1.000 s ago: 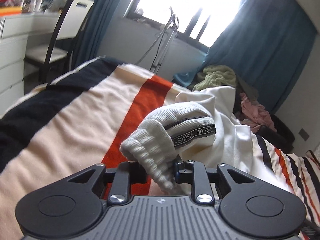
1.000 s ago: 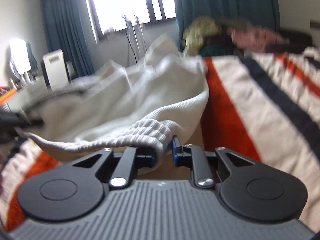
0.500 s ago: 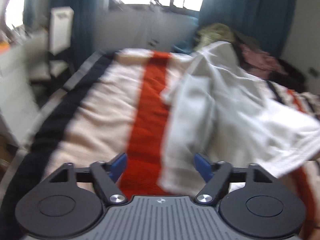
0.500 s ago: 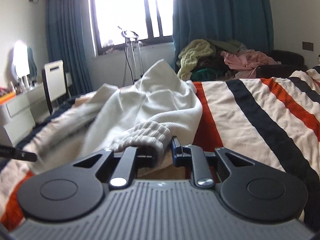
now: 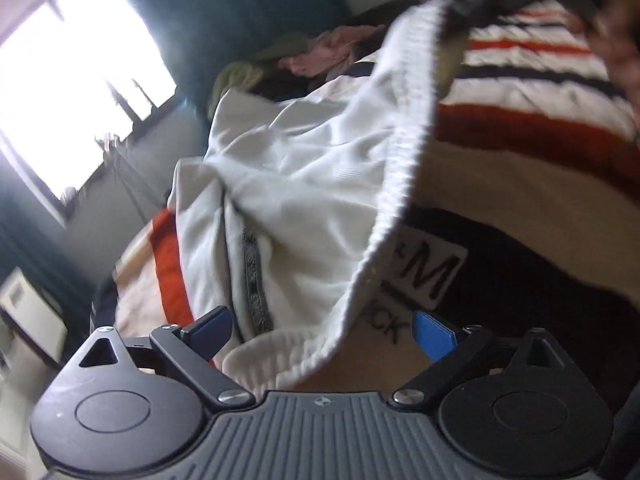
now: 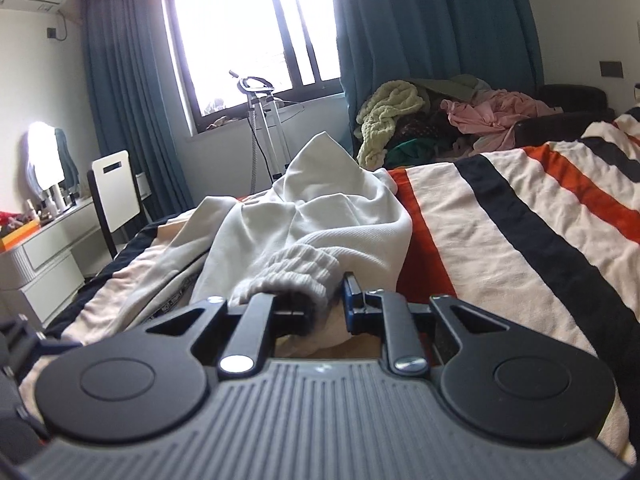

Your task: Fold clothes

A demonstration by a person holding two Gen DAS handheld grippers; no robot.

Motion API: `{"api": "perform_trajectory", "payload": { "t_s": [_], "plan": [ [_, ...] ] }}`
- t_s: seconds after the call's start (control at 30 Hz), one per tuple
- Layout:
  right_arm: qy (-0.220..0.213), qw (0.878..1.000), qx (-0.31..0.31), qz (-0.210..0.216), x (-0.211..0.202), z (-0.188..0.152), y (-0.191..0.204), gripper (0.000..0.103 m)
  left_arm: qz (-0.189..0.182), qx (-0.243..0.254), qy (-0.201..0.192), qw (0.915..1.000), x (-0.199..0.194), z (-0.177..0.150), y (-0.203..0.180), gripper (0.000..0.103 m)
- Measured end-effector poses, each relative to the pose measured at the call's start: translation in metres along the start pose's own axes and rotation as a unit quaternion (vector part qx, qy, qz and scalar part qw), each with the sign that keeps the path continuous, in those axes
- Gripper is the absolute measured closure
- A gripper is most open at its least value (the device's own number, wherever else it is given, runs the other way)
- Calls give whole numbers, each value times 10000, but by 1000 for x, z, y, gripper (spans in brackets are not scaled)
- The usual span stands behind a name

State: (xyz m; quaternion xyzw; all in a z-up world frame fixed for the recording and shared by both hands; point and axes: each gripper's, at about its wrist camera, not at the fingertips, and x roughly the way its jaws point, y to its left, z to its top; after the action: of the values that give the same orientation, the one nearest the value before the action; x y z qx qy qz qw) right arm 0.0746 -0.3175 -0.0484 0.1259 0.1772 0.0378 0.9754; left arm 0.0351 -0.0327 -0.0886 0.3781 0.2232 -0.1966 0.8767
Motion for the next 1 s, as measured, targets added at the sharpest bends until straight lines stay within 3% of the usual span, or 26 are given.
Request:
{"api": "perform_trajectory", "payload": {
  "t_s": [0.1,0.23,0.4,0.47,0.63,0.83,0.9,1.0],
  "plan": [
    [-41,10000,48,-45,-1,1,-1,85,342,-192,-54,9992,13,-2,9,10],
    [-73,9998,-10,-172,0,0,-1,85,809,-615,-228,9946,20,-2,33,6],
    [-144,9997,-76,-179,-2,-3,1,85,1312,-743,-460,9875,6,1,46,3],
    [-285,9995,-55,-150,-6,-3,2,85,1175,-759,-497,9889,0,3,47,3],
    [-927,9955,-53,-197,-23,3,1,85,771,123,-615,9950,-3,6,10,4],
    [-1476,9881,-171,-393,-38,8,0,87,1025,662,-759,9896,15,18,-18,5],
    [-1506,9874,-204,-438,-39,8,1,87,1125,637,-729,9889,24,20,-20,4],
    [-1505,9870,-253,-499,-37,7,0,87,1234,1102,-670,9839,34,19,-33,4]
  ]
}}
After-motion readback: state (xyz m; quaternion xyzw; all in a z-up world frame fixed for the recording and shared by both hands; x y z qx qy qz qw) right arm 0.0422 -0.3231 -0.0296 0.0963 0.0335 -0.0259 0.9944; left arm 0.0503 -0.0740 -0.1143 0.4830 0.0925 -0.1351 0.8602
